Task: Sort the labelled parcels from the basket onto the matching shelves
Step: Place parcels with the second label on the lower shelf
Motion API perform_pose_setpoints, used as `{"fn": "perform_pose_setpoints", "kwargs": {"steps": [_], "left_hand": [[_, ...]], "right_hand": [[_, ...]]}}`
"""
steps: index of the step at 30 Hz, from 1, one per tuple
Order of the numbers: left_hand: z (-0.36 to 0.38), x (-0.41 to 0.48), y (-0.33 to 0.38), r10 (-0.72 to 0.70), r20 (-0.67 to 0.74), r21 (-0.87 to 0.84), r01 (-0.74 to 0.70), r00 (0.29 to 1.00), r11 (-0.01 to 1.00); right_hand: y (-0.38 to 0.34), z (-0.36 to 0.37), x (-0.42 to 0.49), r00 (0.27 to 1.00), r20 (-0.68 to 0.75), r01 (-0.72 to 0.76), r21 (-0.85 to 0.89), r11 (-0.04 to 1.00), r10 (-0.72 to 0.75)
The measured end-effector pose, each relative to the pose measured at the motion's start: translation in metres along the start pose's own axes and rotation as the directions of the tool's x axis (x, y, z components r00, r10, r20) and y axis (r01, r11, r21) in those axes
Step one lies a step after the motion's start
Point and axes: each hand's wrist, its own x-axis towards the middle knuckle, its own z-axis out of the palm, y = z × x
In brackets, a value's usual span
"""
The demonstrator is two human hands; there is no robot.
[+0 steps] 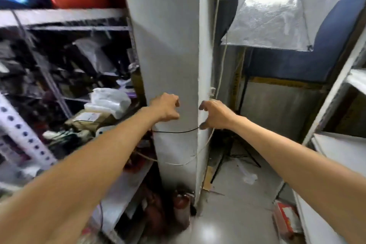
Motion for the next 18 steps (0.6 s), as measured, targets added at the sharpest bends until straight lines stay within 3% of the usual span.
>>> {"fn": "perform_pose_setpoints", "kwargs": {"steps": [3,7,14,18], "left_hand": [[-0.016,-0.063,-0.073,-0.175,-0.046,0.011,0.175,0.984,0.984],[-0.023,-0.158,-0.148,-0.377,-0.066,0.003,0.378,0.924,0.926],[-0.021,-0.315,-0.207,-0.625,-0.023,0.014,0.625,0.78,0.78],[-0.018,-0.388,-0.23,-0.729,-0.049,0.031,0.731,0.682,0.682]], "right_hand": [[-0.081,0.029,0.018,0.975,0.053,0.217,0.016,0.976,-0.217],[-0.192,0.066,0.016,0.871,0.127,0.468,0.081,0.88,-0.475],[-0.316,0.115,-0.026,0.7,0.277,0.634,0.183,0.752,-0.658],[-0.369,0.142,-0.057,0.606,0.289,0.708,0.229,0.668,-0.741]]}}
